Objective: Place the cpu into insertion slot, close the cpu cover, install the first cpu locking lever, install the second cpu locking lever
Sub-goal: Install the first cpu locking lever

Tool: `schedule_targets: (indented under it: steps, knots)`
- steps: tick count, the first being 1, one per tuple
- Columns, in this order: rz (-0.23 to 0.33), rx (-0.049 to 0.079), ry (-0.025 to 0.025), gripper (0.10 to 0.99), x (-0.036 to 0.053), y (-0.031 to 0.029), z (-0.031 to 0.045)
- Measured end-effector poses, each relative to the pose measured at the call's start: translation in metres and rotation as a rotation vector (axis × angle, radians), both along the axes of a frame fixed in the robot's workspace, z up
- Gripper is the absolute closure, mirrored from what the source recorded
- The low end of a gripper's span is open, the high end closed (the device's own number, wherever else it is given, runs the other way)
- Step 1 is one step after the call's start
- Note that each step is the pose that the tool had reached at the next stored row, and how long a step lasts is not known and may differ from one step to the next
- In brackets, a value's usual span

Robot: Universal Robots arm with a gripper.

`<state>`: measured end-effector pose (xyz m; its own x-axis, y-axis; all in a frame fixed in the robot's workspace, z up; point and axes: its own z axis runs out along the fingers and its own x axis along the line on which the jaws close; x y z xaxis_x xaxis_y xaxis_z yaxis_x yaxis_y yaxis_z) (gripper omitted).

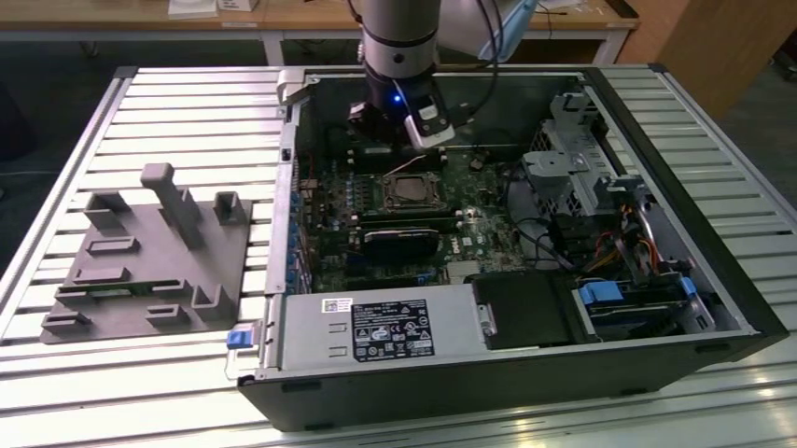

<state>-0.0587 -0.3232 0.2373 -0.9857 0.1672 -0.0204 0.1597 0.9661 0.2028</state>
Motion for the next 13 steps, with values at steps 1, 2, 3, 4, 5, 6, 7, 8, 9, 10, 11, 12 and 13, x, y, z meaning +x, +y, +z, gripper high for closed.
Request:
schedule_targets:
  steps: [1, 2, 3, 4, 5, 6, 7, 8, 9, 10, 11, 12, 13]
  knots:
    - [0.000, -0.002, -0.0001, 0.980, 0.0011, 0.0000, -0.0003]
    - [0.000, -0.004, -0.0002, 0.980, 0.0020, 0.0000, -0.0006]
    - [0.000, -0.007, -0.0001, 0.980, 0.0025, 0.0000, -0.0009]
    - [0.000, -0.010, -0.0001, 0.980, 0.0026, 0.0000, -0.0011]
    - [0.000, -0.014, 0.0000, 0.980, 0.0027, 0.0000, -0.0012]
    - [-0.001, -0.020, -0.0003, 0.980, 0.0027, 0.0000, -0.0013]
    - [-0.001, -0.025, -0.0011, 0.980, 0.0028, 0.0000, -0.0014]
    - [-0.001, -0.030, -0.0018, 0.980, 0.0027, 0.0000, -0.0016]
    - [-0.002, -0.034, -0.0027, 0.980, 0.0028, 0.0000, -0.0020]
    - [-0.003, -0.035, -0.0029, 0.980, 0.0029, 0.0000, -0.0023]
    - [-0.004, -0.036, -0.0028, 0.980, 0.0033, 0.0002, -0.0026]
    - [-0.005, -0.038, -0.0027, 0.980, 0.0041, 0.0006, -0.0029]
    - [-0.006, -0.041, -0.0027, 0.980, 0.0051, 0.0011, -0.0032]
